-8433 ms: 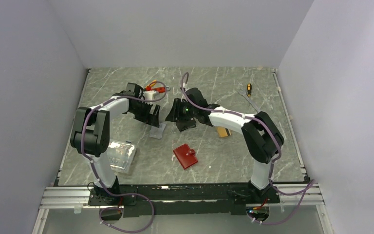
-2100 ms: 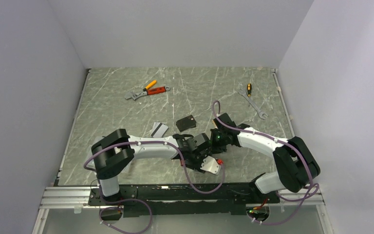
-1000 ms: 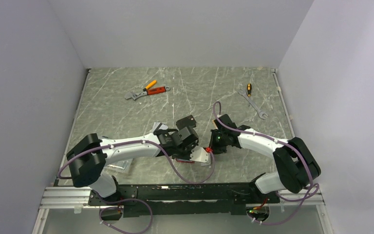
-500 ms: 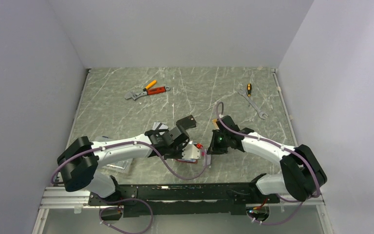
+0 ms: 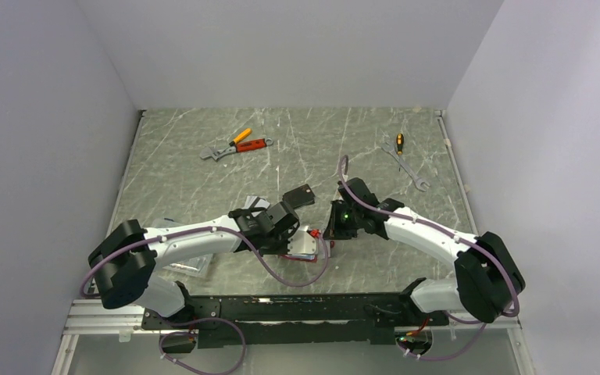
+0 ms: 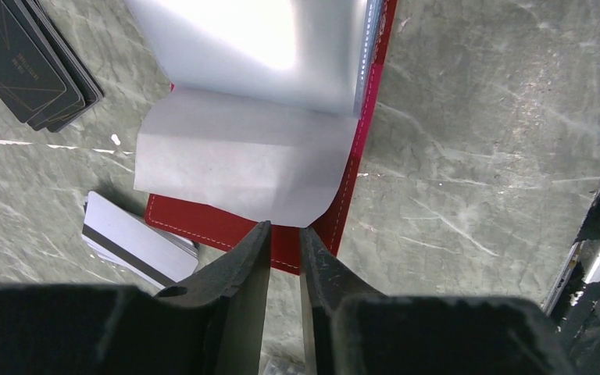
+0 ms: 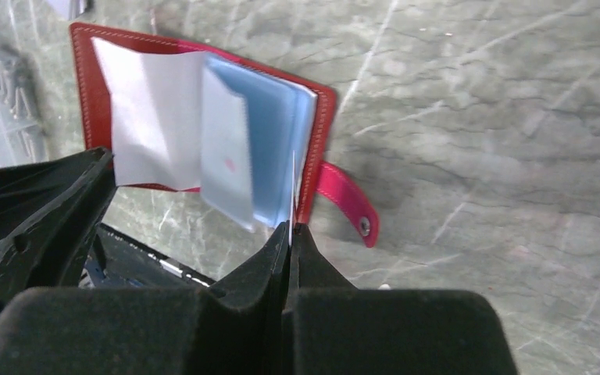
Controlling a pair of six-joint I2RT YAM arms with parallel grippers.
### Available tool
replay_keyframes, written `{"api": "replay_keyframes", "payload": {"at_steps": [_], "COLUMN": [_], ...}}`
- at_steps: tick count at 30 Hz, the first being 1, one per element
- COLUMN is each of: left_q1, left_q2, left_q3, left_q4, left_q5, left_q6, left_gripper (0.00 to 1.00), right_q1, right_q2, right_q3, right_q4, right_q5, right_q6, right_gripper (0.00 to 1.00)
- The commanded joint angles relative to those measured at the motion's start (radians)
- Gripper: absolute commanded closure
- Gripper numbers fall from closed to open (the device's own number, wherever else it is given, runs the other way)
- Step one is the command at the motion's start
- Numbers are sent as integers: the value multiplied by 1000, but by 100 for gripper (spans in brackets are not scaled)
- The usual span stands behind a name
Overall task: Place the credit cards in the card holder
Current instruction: Open the card holder at the center of the board.
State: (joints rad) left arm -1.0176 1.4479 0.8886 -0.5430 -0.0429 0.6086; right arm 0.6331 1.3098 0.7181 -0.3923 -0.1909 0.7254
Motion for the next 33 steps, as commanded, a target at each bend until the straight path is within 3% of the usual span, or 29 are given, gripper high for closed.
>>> {"api": "replay_keyframes", "payload": {"at_steps": [1,15,33], "left_q1": [9,13,33], "left_q2": [-29,-35,-60], "left_q3": [-8,-8,-7], "left_q4": [14,12,14], "left_q5": [-4,-6,-31], "left_q6": [-1,6,36], "left_gripper": [75,77,78], "right_q1": [28,51,100], "right_q2": [6,127,102], "right_q3": [58,58,72], "right_q4": [34,114,231], "right_q5": [7,-59,-143], "right_q6": [-10,-20,-46], "right_gripper": [100,100,100]}}
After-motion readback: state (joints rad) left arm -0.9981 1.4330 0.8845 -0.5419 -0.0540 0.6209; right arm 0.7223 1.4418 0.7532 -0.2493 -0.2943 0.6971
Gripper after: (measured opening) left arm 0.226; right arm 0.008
